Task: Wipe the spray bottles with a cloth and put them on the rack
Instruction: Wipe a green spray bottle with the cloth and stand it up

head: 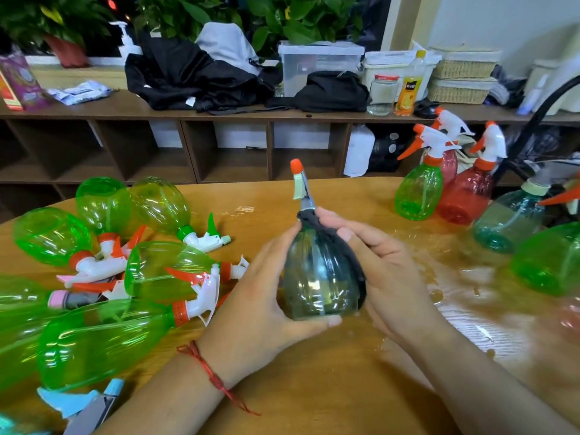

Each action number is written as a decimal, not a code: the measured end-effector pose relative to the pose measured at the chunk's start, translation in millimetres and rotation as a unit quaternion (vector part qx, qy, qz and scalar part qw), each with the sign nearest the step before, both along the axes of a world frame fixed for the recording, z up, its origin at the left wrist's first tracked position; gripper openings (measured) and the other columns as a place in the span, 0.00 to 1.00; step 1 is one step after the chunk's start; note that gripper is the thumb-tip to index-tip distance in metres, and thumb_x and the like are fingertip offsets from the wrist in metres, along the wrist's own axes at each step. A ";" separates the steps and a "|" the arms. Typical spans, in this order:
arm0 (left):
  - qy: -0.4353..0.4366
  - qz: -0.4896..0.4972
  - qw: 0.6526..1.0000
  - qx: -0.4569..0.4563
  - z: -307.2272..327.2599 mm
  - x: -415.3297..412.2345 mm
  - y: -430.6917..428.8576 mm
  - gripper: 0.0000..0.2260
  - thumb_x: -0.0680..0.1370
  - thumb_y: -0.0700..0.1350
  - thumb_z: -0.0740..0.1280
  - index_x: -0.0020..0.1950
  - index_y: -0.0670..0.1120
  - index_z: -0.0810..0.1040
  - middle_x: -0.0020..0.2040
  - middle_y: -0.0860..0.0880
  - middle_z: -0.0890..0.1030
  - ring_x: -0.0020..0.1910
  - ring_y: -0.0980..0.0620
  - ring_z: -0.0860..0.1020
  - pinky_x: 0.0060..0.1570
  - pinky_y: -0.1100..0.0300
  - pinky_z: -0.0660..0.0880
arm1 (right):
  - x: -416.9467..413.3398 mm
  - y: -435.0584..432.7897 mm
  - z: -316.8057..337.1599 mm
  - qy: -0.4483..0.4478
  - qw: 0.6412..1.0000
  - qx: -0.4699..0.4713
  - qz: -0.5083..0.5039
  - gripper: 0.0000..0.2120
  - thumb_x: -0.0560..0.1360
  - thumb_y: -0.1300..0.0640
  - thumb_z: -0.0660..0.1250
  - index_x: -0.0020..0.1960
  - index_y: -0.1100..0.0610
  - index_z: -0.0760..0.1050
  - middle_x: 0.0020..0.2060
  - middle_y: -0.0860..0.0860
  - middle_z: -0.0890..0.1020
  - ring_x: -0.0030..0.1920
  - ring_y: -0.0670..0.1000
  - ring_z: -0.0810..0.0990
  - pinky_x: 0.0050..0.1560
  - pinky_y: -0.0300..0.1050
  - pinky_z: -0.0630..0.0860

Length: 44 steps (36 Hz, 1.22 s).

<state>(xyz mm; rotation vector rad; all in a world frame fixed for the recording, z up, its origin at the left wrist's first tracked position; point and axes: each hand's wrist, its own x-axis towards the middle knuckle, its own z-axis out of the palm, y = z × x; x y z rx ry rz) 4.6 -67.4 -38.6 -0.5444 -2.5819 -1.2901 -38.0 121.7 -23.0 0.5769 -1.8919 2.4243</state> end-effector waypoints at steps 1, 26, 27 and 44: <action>0.013 0.017 1.000 -0.014 -0.3 0.8 1.0 0.52 0.68 0.60 0.84 0.85 0.61 0.56 0.75 0.67 0.67 0.75 0.69 0.65 0.69 0.78 0.60 | -0.9 -0.4 -1.8 0.012 1.000 0.016 -0.006 0.14 0.83 0.62 0.64 0.65 0.62 0.82 0.65 0.51 0.85 0.70 0.49 0.80 0.72 0.47 0.76; -0.045 -0.025 0.990 0.130 -3.0 4.5 -0.3 0.48 0.68 0.49 0.85 0.80 0.66 0.62 0.74 0.69 0.72 0.74 0.63 0.73 0.68 0.66 0.74 | 2.7 -3.5 2.2 0.006 1.000 0.021 0.001 0.15 0.81 0.58 0.63 0.64 0.60 0.82 0.67 0.47 0.84 0.72 0.46 0.78 0.76 0.55 0.72; -0.049 -0.037 0.988 0.141 -1.8 6.2 1.6 0.48 0.68 0.47 0.85 0.81 0.64 0.62 0.74 0.69 0.72 0.74 0.63 0.73 0.68 0.67 0.74 | 3.4 -3.7 4.5 -0.015 1.000 -0.006 0.005 0.16 0.81 0.58 0.63 0.64 0.60 0.82 0.66 0.48 0.84 0.71 0.47 0.79 0.76 0.55 0.73; 0.056 0.055 0.997 -0.021 -7.3 2.7 6.7 0.50 0.67 0.52 0.86 0.75 0.72 0.54 0.70 0.73 0.63 0.71 0.80 0.61 0.65 0.83 0.56 | 3.2 -9.4 -10.1 0.044 0.993 0.105 -0.009 0.14 0.82 0.62 0.66 0.65 0.59 0.83 0.66 0.42 0.84 0.70 0.41 0.78 0.69 0.34 0.73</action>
